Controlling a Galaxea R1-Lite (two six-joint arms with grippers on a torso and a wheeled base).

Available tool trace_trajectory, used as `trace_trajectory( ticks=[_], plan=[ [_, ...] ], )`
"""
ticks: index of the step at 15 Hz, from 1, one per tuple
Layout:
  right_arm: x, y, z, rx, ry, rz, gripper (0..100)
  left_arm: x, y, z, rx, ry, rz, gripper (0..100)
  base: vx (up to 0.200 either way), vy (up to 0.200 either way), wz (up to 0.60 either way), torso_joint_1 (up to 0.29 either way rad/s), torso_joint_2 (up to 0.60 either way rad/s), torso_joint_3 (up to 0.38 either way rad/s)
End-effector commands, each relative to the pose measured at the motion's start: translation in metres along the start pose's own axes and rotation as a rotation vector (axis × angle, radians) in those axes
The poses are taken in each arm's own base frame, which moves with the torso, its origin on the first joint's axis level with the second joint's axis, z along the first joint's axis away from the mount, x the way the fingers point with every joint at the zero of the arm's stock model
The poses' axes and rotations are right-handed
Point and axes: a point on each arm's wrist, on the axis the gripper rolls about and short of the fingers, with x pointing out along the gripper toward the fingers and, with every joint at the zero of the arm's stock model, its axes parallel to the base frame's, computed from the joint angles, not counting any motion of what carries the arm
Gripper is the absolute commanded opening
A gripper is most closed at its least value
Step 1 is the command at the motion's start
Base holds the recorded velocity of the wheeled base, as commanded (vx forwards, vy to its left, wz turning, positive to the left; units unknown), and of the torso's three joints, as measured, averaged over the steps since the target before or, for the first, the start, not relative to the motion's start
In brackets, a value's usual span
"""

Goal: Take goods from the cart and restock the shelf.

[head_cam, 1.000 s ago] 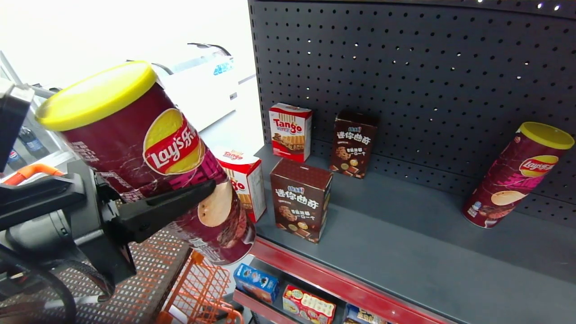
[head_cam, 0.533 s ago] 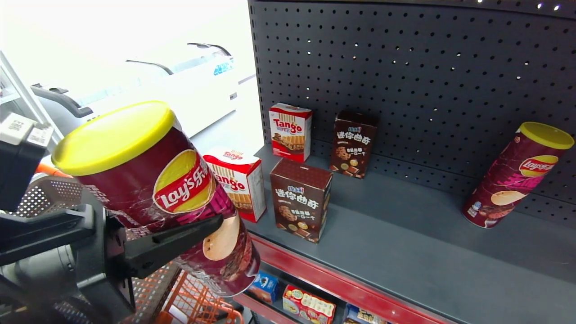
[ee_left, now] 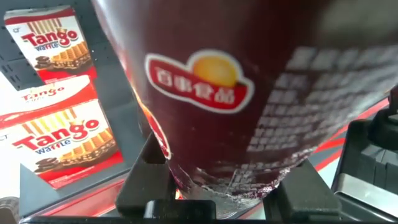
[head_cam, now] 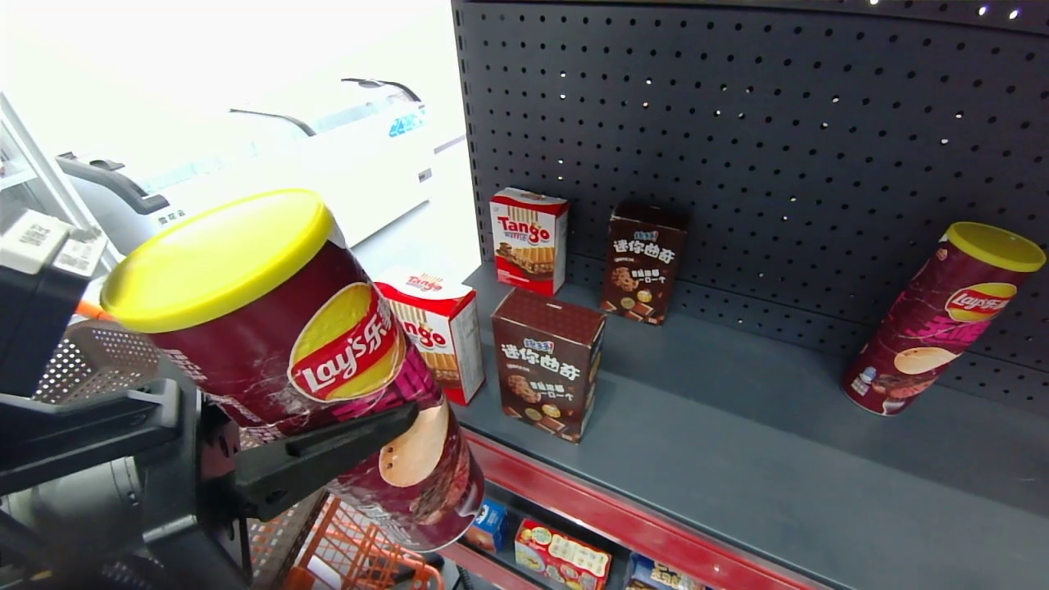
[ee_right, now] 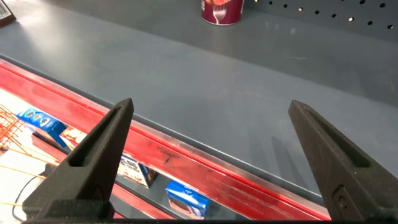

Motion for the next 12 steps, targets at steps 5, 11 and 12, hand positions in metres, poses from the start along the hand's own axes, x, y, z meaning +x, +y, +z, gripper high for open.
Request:
trace_trajectory(
  ticks=[5,11,12],
  plan=[
    [0.000,0.000,0.000,-0.001,0.002,0.001,100,0.011,0.005,0.002,-0.003,0.007,0.002,0,0.000,0.000,0.00,0.000,0.00,0.000],
    [0.000,0.000,0.000,-0.001,0.002,0.001,100,0.014,0.006,0.004,-0.001,0.005,0.002,0,0.000,0.000,-0.60,0.002,0.00,0.001],
    [0.000,0.000,0.000,-0.001,0.002,0.001,100,0.014,0.006,0.004,-0.002,0.005,0.002,0,0.000,0.000,-0.60,0.002,0.00,0.002]
  ],
)
